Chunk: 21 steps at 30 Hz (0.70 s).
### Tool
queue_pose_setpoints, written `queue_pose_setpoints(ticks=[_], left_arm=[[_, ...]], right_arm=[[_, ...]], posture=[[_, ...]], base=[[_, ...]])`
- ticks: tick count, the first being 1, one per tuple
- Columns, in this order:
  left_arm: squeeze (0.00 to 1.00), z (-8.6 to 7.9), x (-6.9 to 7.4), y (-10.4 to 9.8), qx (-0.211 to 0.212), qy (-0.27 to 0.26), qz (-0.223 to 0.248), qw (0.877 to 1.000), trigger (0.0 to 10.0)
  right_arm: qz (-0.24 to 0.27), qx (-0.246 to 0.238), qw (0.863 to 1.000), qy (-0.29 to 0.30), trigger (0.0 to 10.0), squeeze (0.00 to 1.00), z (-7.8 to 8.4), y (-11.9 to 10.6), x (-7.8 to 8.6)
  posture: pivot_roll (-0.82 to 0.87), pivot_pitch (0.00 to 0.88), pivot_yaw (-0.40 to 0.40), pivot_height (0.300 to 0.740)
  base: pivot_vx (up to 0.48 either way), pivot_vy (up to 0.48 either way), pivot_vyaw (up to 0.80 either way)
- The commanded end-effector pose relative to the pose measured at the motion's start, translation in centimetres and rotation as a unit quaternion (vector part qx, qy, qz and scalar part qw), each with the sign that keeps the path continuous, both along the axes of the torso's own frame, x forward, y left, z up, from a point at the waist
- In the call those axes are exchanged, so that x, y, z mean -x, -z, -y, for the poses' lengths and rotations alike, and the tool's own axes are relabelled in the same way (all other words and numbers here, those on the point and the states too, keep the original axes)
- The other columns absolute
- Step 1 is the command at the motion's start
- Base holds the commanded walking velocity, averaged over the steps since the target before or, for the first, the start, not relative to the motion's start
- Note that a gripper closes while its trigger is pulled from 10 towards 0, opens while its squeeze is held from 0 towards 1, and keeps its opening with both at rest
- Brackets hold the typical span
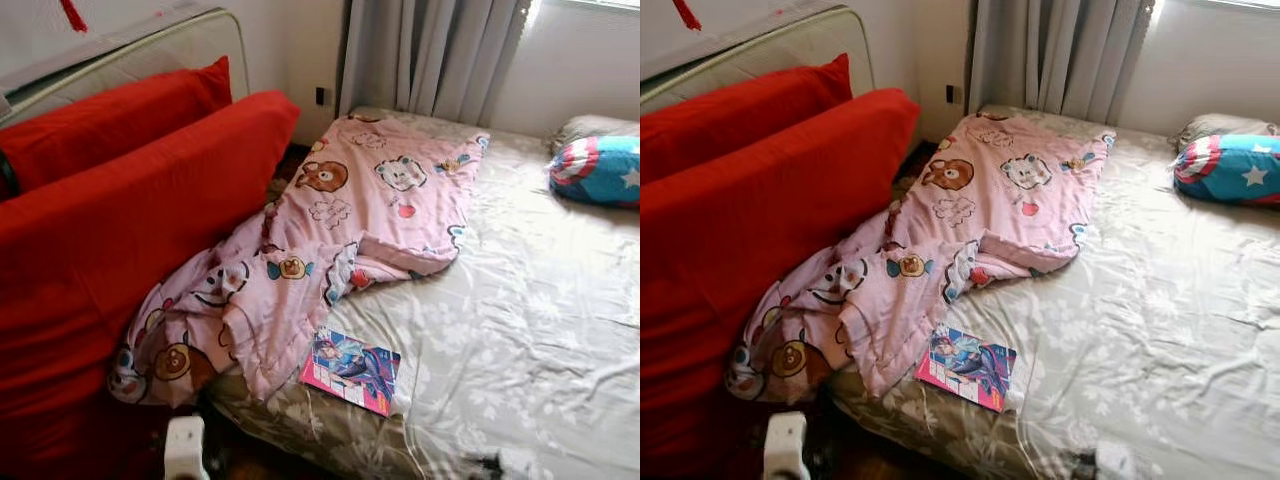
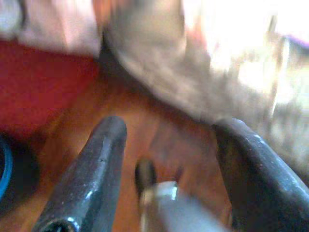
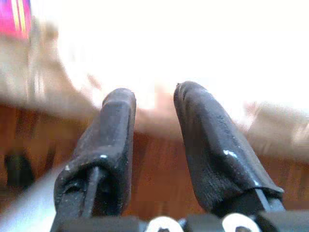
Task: Clean up the room
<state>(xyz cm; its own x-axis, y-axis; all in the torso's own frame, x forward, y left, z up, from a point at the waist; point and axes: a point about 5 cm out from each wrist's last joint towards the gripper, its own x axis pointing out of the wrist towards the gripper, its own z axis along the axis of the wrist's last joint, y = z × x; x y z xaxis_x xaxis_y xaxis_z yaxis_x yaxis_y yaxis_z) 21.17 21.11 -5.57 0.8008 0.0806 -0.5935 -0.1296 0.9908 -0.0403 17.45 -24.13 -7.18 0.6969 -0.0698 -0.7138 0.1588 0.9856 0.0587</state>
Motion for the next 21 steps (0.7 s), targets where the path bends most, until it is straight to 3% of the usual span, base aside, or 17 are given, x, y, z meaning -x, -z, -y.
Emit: queue_pose_setpoints(ticks=[1, 5, 6, 7, 8, 10, 12, 16, 21], left_arm=[[0.00, 0.0, -1.5, -1.4, 0.004, 0.003, 0.058, 0.998, 10.0], [0.00, 0.2, -3.4, -3.9, -0.004, 0.020, 0.144, 0.989, 10.0], [0.00, 0.2, -3.4, -3.9, -0.004, 0.020, 0.144, 0.989, 10.0], [0.00, 0.2, -3.7, -4.6, -0.004, 0.022, 0.171, 0.985, 10.0], [0.00, 0.2, -3.7, -4.6, -0.004, 0.022, 0.171, 0.985, 10.0], [0.00, 0.3, -3.6, -5.2, -0.001, 0.021, 0.195, 0.981, 10.0], [0.00, 0.4, -3.3, -5.5, 0.000, 0.020, 0.208, 0.978, 10.0], [0.00, 0.8, -2.5, -6.1, 0.002, 0.021, 0.231, 0.973, 10.0], [0.00, 1.6, -2.7, -6.5, 0.008, 0.026, 0.236, 0.971, 10.0]], right_arm=[[0.058, -0.018, 0.998, -0.027, 10.0, 0.00, -1.2, -1.2, -2.3], [0.113, -0.016, 0.990, -0.086, 10.0, 0.00, -3.8, -2.4, -4.7], [0.113, -0.016, 0.990, -0.086, 10.0, 0.00, -3.8, -2.4, -4.7], [0.146, -0.020, 0.984, -0.098, 10.0, 0.00, -5.6, -2.9, -5.6], [0.146, -0.020, 0.984, -0.098, 10.0, 0.00, -5.6, -2.9, -5.6], [0.178, -0.031, 0.978, -0.109, 10.0, 0.00, -8.8, -3.4, -6.3], [0.195, -0.037, 0.974, -0.109, 10.0, 0.00, -10.0, -3.7, -6.5], [0.222, -0.043, 0.969, -0.098, 10.0, 0.00, -10.2, -4.2, -6.5], [0.227, -0.025, 0.969, -0.095, 10.0, 0.00, -9.3, -4.1, -6.1]], posture=[[-0.01, 0.079, -0.045, 0.740], [-0.01, 0.081, -0.057, 0.740], [-0.01, 0.081, -0.057, 0.740], [0.00, 0.082, -0.057, 0.740], [0.00, 0.082, -0.057, 0.740], [-0.01, 0.083, -0.060, 0.740], [-0.01, 0.084, -0.060, 0.740], [0.00, 0.094, -0.067, 0.740], [0.00, 0.103, -0.068, 0.740]], base=[[0.000, 0.000, 0.00], [0.000, 0.000, 0.00], [0.000, 0.000, 0.00], [0.000, 0.000, 0.00], [0.000, 0.000, 0.00], [0.000, 0.000, 0.00], [0.000, 0.000, 0.00], [0.000, 0.000, 0.00], [0.000, 0.000, 0.16]])
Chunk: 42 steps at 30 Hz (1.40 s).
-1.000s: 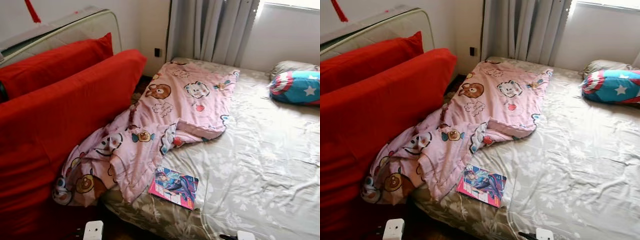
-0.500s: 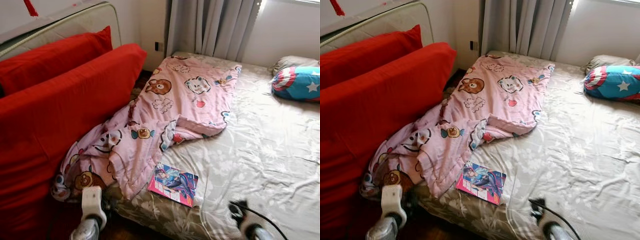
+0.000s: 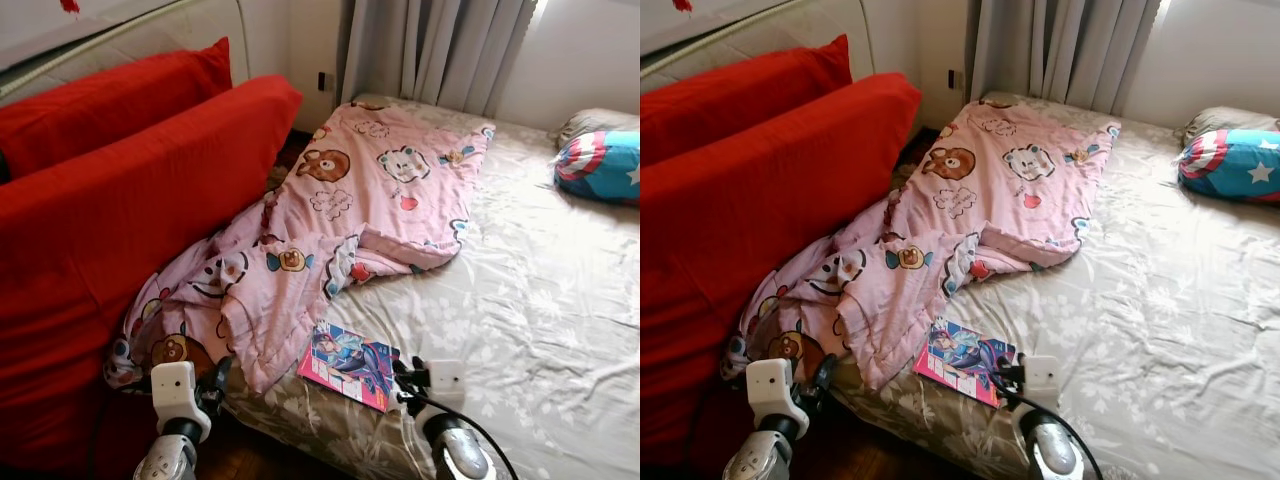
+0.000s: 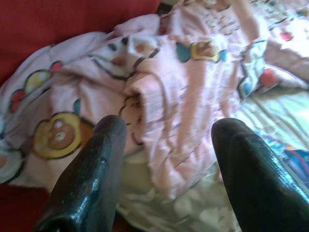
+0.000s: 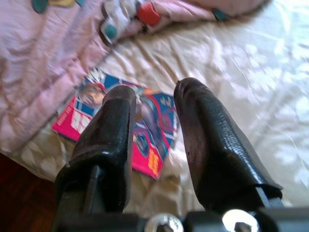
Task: Clean up the room
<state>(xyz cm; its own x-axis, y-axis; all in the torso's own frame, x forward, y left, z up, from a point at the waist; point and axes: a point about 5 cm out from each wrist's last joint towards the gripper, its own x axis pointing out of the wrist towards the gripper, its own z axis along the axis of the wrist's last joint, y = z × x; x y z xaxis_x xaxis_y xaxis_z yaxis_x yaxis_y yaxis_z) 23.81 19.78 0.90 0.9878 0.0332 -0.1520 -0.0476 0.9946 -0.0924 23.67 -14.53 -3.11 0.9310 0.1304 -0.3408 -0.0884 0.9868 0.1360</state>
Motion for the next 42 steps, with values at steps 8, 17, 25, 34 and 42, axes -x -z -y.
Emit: queue_pose_setpoints(ticks=[8, 17, 25, 34, 42], left_arm=[[0.00, 0.9, -0.7, -1.0, 0.007, 0.016, 0.004, 1.000, 10.0], [0.00, 1.2, -0.7, -1.2, 0.006, 0.024, 0.000, 1.000, 10.0], [0.00, 1.6, -1.1, -1.7, 0.008, 0.033, 0.007, 0.999, 10.0], [0.00, 1.7, -1.1, -1.8, 0.010, 0.036, 0.005, 0.999, 10.0], [0.00, 1.6, -1.3, -2.1, 0.007, 0.035, 0.011, 0.999, 10.0]], right_arm=[[0.016, 0.002, 1.000, 0.006, 10.0, 0.00, 0.8, -0.3, 0.0], [0.034, -0.011, 0.999, 0.024, 10.0, 0.00, 0.7, -0.9, -0.4], [0.077, 0.032, 0.996, 0.030, 10.0, 0.00, 1.0, -2.4, -1.4], [0.069, 0.038, 0.997, 0.022, 10.0, 0.00, 0.5, -2.5, -1.8], [0.092, 0.043, 0.995, 0.027, 10.0, 0.00, 0.5, -3.1, -2.0]], posture=[[0.00, 0.111, -0.063, 0.740], [0.00, 0.112, -0.054, 0.740], [-0.01, 0.111, -0.053, 0.740], [0.00, 0.108, -0.058, 0.690], [-0.01, 0.101, -0.059, 0.685]], base=[[0.000, 0.000, 0.80], [0.000, 0.000, 0.07], [0.000, 0.000, 0.00], [0.000, 0.000, 0.00], [0.000, 0.000, 0.00]])
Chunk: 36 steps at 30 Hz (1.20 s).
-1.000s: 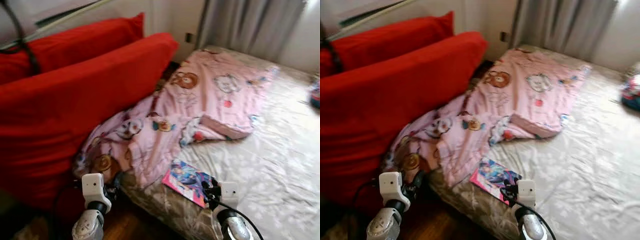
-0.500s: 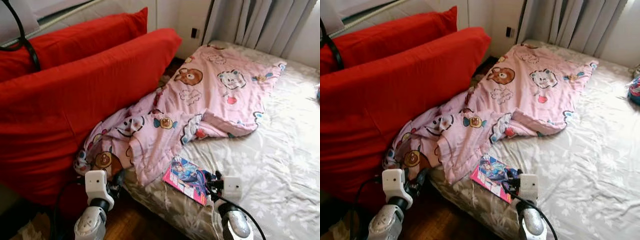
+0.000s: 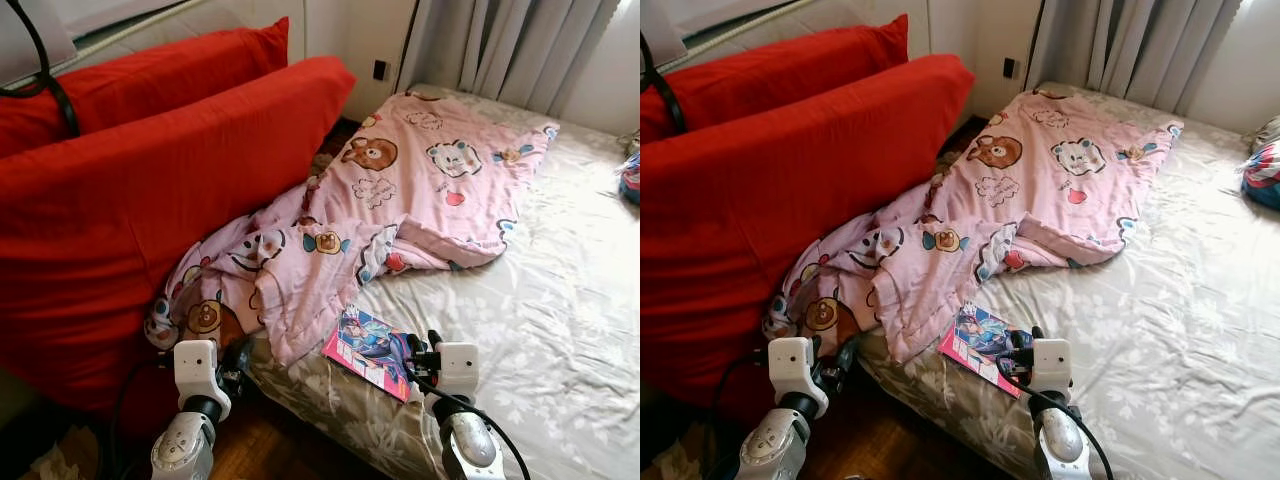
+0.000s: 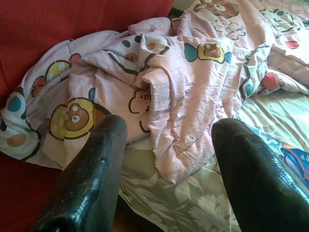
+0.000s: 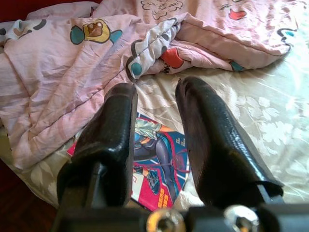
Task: Clean up the room
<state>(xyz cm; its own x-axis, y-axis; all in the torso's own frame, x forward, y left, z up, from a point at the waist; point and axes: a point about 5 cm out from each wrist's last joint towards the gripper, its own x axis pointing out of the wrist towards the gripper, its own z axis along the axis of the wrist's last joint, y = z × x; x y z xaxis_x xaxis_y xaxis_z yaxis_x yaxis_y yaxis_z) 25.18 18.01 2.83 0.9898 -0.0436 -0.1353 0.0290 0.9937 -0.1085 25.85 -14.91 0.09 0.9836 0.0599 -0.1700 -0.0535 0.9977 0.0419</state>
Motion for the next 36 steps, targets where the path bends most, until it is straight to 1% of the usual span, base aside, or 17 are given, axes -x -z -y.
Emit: queue_pose_setpoints(ticks=[1, 4, 7, 9, 10, 13, 14, 25, 26, 27, 28, 36], left_arm=[[0.00, -0.08, 0.02, -0.24, -0.001, -0.001, 0.004, 1.000, 10.0], [0.00, -0.01, -0.14, -0.39, -0.001, 0.000, 0.006, 1.000, 10.0], [0.00, 0.02, -0.23, -0.51, -0.001, 0.001, 0.008, 1.000, 10.0], [0.00, 0.02, -0.22, -0.50, 0.000, 0.001, 0.007, 1.000, 10.0], [0.00, 0.00, -0.18, -0.47, 0.000, 0.001, 0.006, 1.000, 10.0], [0.00, 0.04, -0.05, -0.40, 0.000, 0.001, 0.005, 1.000, 10.0], [0.00, 0.07, 0.01, -0.38, 0.000, 0.002, 0.004, 1.000, 10.0], [0.00, 0.02, 0.19, -0.30, 0.000, 0.003, 0.000, 1.000, 10.0], [0.00, -0.01, 0.17, -0.32, -0.001, 0.003, -0.001, 1.000, 10.0], [0.00, -0.01, 0.17, -0.31, 0.000, 0.003, -0.001, 1.000, 10.0], [0.00, 0.00, 0.17, -0.30, 0.001, 0.005, -0.003, 1.000, 10.0], [0.00, 0.06, 0.31, -0.27, 0.004, 0.009, -0.006, 1.000, 10.0]], right_arm=[[-0.002, 0.003, 1.000, 0.001, 10.0, 0.00, 0.07, 0.11, 0.18], [-0.006, 0.004, 1.000, 0.001, 10.0, 0.00, 0.06, 0.17, 0.13], [-0.017, 0.000, 1.000, 0.001, 10.0, 0.00, -0.19, 0.33, 0.04], [-0.025, 0.007, 1.000, -0.004, 10.0, 0.00, -0.31, 0.46, 0.05], [-0.013, 0.003, 1.000, -0.003, 10.0, 0.00, -0.33, 0.31, 0.12], [-0.016, -0.008, 1.000, -0.004, 10.0, 0.00, -0.43, 0.40, 0.20], [-0.016, -0.013, 1.000, -0.006, 10.0, 1.00, -0.50, 0.41, 0.22], [-0.027, -0.008, 1.000, -0.009, 10.0, 1.00, -0.57, 0.80, 0.50], [-0.030, -0.004, 1.000, -0.009, 10.0, 0.93, -0.58, 0.86, 0.53], [-0.032, -0.004, 0.999, -0.011, 10.0, 0.20, -0.61, 0.92, 0.55], [-0.034, -0.004, 0.999, -0.012, 10.0, 0.00, -0.64, 1.00, 0.58], [-0.038, -0.006, 0.999, -0.011, 10.0, 0.00, -0.77, 1.09, 0.58]], posture=[[-0.01, 0.101, -0.059, 0.685], [-0.01, 0.100, -0.058, 0.685], [-0.01, 0.093, -0.057, 0.670], [-0.01, 0.089, -0.056, 0.660], [-0.01, 0.088, -0.055, 0.660], [-0.01, 0.085, -0.054, 0.660], [-0.01, 0.086, -0.053, 0.660], [0.00, 0.096, -0.052, 0.660], [0.00, 0.099, -0.051, 0.660], [0.00, 0.099, -0.051, 0.660], [0.00, 0.101, -0.050, 0.660], [0.00, 0.106, -0.048, 0.660]], base=[[0.000, 0.000, 0.00], [0.000, 0.000, 0.00], [0.000, 0.000, 0.00], [0.000, 0.000, 0.00], [0.000, 0.000, 0.00], [0.000, 0.000, 0.00], [0.000, 0.000, 0.00], [0.000, 0.000, 0.00], [0.000, 0.000, 0.00], [0.000, 0.000, 0.00], [0.000, 0.000, 0.00], [0.000, 0.000, 0.00]])
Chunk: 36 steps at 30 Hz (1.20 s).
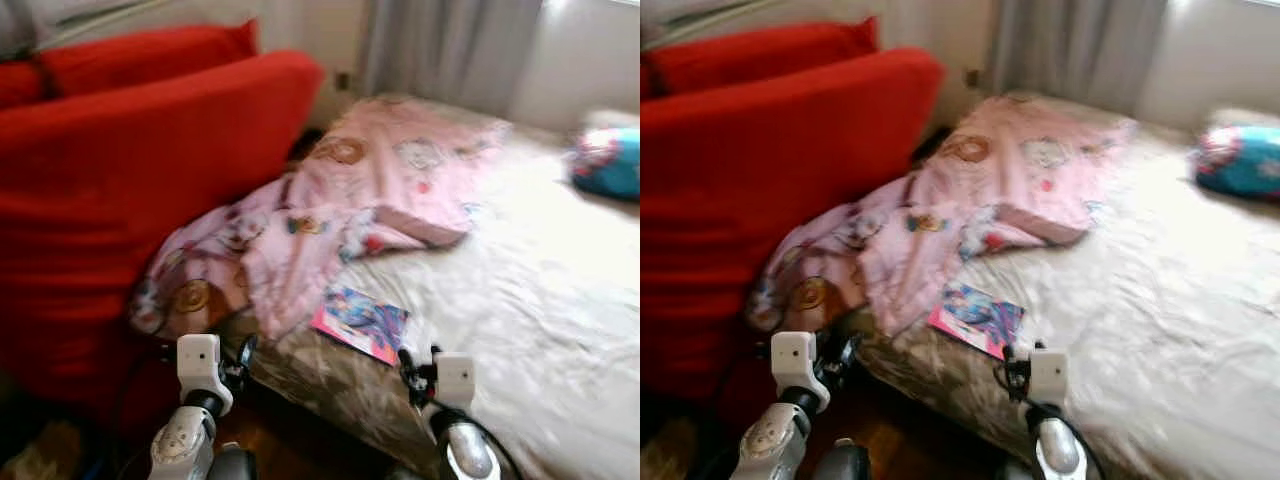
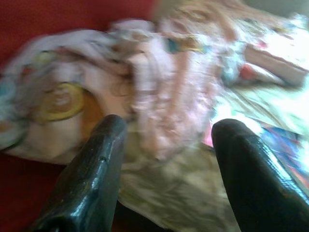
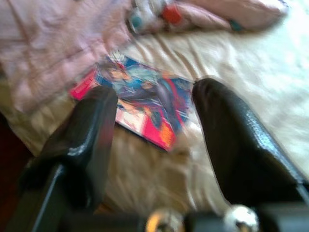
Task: Clean up the room
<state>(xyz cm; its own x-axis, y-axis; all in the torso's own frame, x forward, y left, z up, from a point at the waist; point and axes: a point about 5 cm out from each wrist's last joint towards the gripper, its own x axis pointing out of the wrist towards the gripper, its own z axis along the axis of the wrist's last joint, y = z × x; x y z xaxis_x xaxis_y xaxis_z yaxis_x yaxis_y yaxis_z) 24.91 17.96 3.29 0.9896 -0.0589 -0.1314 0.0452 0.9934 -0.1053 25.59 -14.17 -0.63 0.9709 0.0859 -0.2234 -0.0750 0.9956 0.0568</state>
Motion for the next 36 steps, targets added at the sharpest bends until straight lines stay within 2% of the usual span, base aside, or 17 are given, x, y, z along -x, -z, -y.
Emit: queue_pose_setpoints(ticks=[1, 8, 11, 16, 26, 30, 31, 36], left_arm=[[0.00, 0.06, 0.06, 0.18, 0.005, 0.002, -0.009, 1.000, 10.0], [0.00, 0.17, -0.04, 0.12, 0.007, 0.007, -0.011, 1.000, 10.0], [0.00, 0.20, -0.08, 0.07, 0.007, 0.008, -0.011, 1.000, 10.0], [0.00, 0.24, -0.13, 0.11, 0.006, 0.009, -0.014, 1.000, 10.0], [0.00, 0.16, 0.28, 0.44, 0.003, 0.010, -0.022, 1.000, 10.0], [0.00, 0.16, 0.28, 0.45, 0.003, 0.009, -0.023, 1.000, 10.0], [0.00, 0.15, 0.26, 0.44, 0.003, 0.009, -0.023, 1.000, 10.0], [0.00, 0.20, 0.23, 0.45, 0.002, 0.011, -0.024, 1.000, 10.0]], right_arm=[[-0.012, -0.001, 1.000, 0.000, 10.0, 0.00, -0.10, 0.41, 0.33], [-0.014, -0.002, 1.000, -0.001, 10.0, 0.00, -0.26, 0.47, 0.34], [-0.037, 0.001, 0.999, -0.003, 10.0, 0.00, -0.41, 0.86, 0.31], [-0.024, -0.001, 1.000, -0.006, 10.0, 0.00, -0.47, 0.74, 0.47], [-0.032, 0.000, 0.999, -0.005, 10.0, 0.00, -0.64, 0.88, 0.45], [-0.041, 0.000, 0.999, -0.012, 10.0, 0.00, -0.90, 1.05, 0.44], [-0.029, -0.004, 0.999, -0.013, 10.0, 0.00, -0.90, 0.83, 0.43], [-0.029, -0.005, 0.999, -0.012, 10.0, 0.00, -0.79, 0.81, 0.39]], posture=[[0.00, 0.106, -0.048, 0.660], [0.00, 0.112, -0.043, 0.660], [0.00, 0.115, -0.042, 0.660], [0.01, 0.119, -0.042, 0.650], [0.01, 0.129, -0.039, 0.650], [0.01, 0.129, -0.039, 0.625], [0.01, 0.133, -0.038, 0.615], [0.01, 0.135, -0.039, 0.615]], base=[[0.000, 0.000, 0.00], [0.000, 0.000, 0.00], [0.000, 0.000, 0.00], [0.000, 0.000, 0.00], [0.000, 0.000, 0.00], [0.000, 0.000, 0.00], [0.000, 0.000, 0.00], [0.000, 0.000, 0.00]])
